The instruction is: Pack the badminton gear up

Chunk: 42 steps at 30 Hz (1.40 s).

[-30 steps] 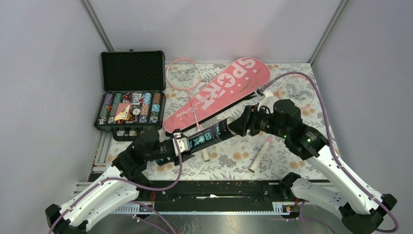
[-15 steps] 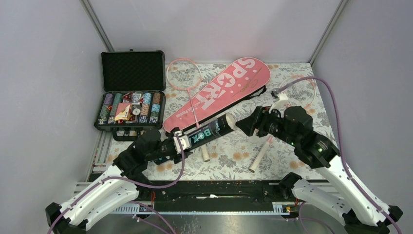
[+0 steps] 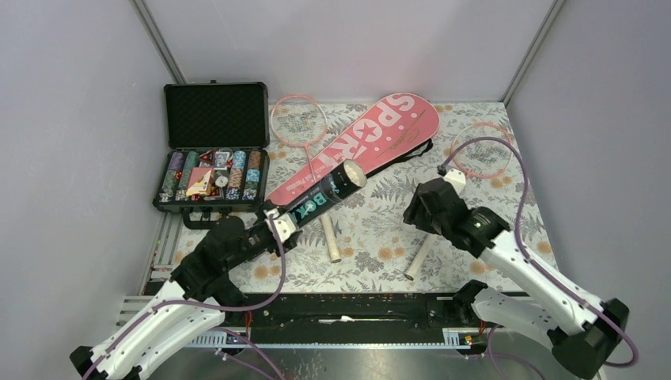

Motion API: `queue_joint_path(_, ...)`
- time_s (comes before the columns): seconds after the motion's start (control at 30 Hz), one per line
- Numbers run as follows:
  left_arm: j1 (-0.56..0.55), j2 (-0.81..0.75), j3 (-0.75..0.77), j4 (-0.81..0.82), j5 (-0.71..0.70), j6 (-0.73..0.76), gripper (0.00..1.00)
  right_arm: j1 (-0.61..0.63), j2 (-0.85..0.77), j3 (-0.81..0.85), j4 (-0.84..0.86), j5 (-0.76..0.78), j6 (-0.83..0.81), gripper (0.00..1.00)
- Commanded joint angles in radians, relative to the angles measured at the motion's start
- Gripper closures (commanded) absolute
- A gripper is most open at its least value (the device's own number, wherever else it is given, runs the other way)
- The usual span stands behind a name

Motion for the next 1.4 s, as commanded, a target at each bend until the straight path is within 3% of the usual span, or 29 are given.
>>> queue_joint_path(0.0,-0.001,-0.079,-0.001,0.149,-0.058,-0.019,0.61,0.003,0.095,-0.013,-0.024,0.089,0.025,0.43)
queue_joint_path(0.47,-0.001,-0.089,0.007,0.137,-0.060,-0.007,0.60,0.003,0.445,0.016,-0.010,0.171,-0.069,0.51)
queue_joint_path(1.0,-0.001,-0.092,-0.001,0.138,-0.064,-0.006,0.60,-0.020,0.707,0.095,0.213,0.044,-0.235,0.57)
queue_joint_path(1.37,-0.002,-0.063,0.003,0.138,-0.051,-0.006,0.60,-0.066,0.787,0.057,0.282,-0.032,-0.259,0.60)
